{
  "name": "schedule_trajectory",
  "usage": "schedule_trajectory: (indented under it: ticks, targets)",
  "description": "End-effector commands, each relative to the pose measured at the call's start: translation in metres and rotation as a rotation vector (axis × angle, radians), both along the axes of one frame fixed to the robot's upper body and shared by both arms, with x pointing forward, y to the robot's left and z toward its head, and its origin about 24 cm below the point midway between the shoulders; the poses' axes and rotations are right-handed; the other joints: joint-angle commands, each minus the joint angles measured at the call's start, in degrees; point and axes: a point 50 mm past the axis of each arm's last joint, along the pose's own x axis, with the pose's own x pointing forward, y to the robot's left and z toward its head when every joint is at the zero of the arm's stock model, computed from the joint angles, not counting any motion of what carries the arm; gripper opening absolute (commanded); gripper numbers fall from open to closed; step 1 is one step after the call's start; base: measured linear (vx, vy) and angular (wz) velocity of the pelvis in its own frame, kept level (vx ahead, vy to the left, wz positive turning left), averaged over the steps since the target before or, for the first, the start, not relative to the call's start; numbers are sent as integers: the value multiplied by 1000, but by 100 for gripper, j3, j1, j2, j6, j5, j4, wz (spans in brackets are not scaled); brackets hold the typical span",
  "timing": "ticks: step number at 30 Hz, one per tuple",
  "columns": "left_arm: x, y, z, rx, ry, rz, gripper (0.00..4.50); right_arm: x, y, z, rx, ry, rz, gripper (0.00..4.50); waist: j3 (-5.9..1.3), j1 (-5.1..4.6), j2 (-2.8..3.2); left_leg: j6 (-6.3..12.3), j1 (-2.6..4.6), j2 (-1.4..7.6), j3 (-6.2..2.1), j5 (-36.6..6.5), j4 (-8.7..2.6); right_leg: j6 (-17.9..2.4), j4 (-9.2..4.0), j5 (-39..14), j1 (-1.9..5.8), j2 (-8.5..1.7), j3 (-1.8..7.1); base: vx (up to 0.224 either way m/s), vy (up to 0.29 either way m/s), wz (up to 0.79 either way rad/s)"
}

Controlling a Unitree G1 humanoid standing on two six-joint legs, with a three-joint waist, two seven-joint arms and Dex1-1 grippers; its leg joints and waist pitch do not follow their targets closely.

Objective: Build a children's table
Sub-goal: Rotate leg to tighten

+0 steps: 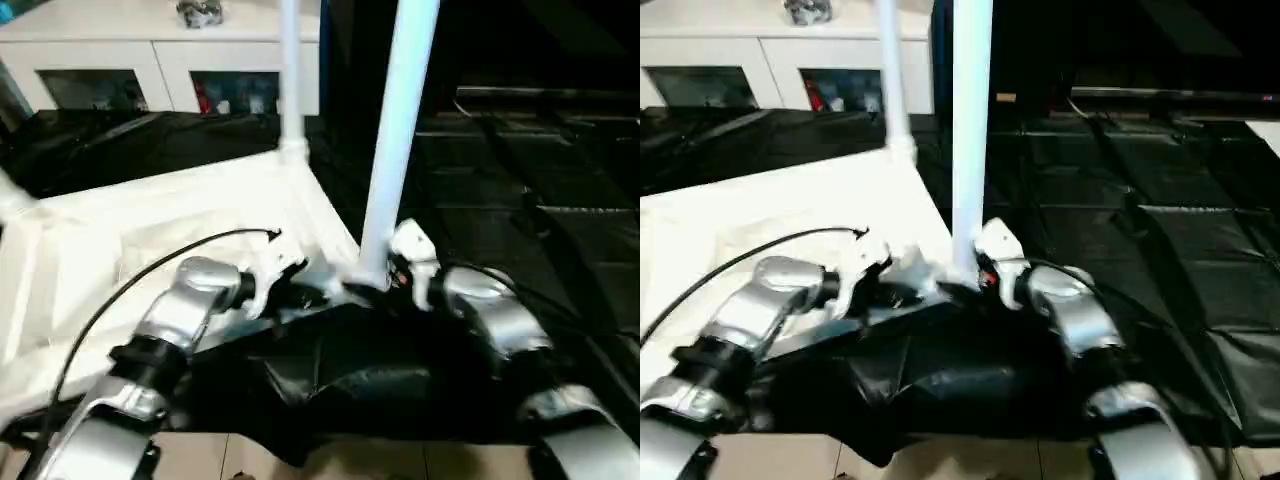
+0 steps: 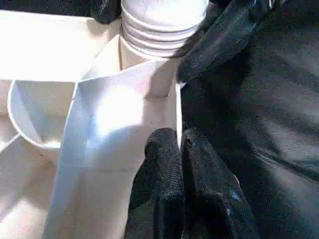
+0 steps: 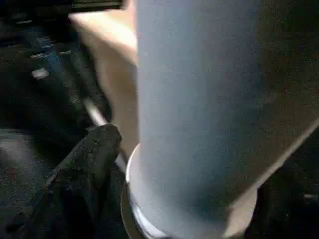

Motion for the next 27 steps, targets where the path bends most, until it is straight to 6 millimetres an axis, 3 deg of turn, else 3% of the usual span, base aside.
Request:
schedule_trajectory:
  ticks: [1, 9, 12, 16, 18, 20, 23, 27]
  targets:
    - [-6, -19, 9, -51, -10, -143, 0, -8, 18, 3, 20, 19, 133, 334, -356, 13, 6, 537, 19, 137, 10, -911, -340, -1410, -399, -641, 345, -392, 258, 0, 0, 0]
    - [-11, -14, 7, -37, 9, -176, 0, -18, 19, 2, 39, 69, 189, 271, -351, 52, 13, 384, 31, 127, 5, -958, -355, -1350, -416, -800, 334, -396, 263, 0, 0, 0]
    - [-8, -17, 7, -45, -1, -141, 0, -17, 21, 2, 59, 72, 157, 270, -357, 52, 5, 374, 23, 118, 5, -913, -348, -1326, -416, -772, 342, -395, 264, 0, 0, 0]
    - [2, -24, 6, -48, -37, -22, 0, -5, 28, -3, 64, 49, -23, 267, -338, 14, -1, 266, 23, 102, -3, -1004, -362, -1251, -449, -1074, 328, -403, 260, 0, 0, 0]
    - [17, -32, 6, -43, -81, 136, 0, 11, 34, -12, 48, 52, -263, 267, -322, -34, 9, 155, 38, 85, -7, -1116, -372, -1202, -476, -1357, 308, -399, 255, 0, 0, 0]
    - [23, -36, 6, -39, -94, 218, 0, 17, 38, -14, 70, 63, -352, 267, -326, -67, 2, 50, 46, 73, -31, -1221, -381, -1109, -493, -1603, 338, -404, 247, 0, 0, 0]
    - [34, -46, 7, -33, -120, 363, 0, 26, 49, -17, 106, 108, -536, 267, -347, -118, 5, 80, 47, 70, -17, -1112, -364, -1161, -483, -1352, 318, -398, 272, 0, 0, 0]
    - [36, -59, 8, -54, -122, 405, 0, 29, 62, -24, 66, 119, -650, 267, -379, -123, -5, 209, 3, 54, -12, -809, -340, -1277, -437, -805, 362, -400, 261, 0, 0, 0]
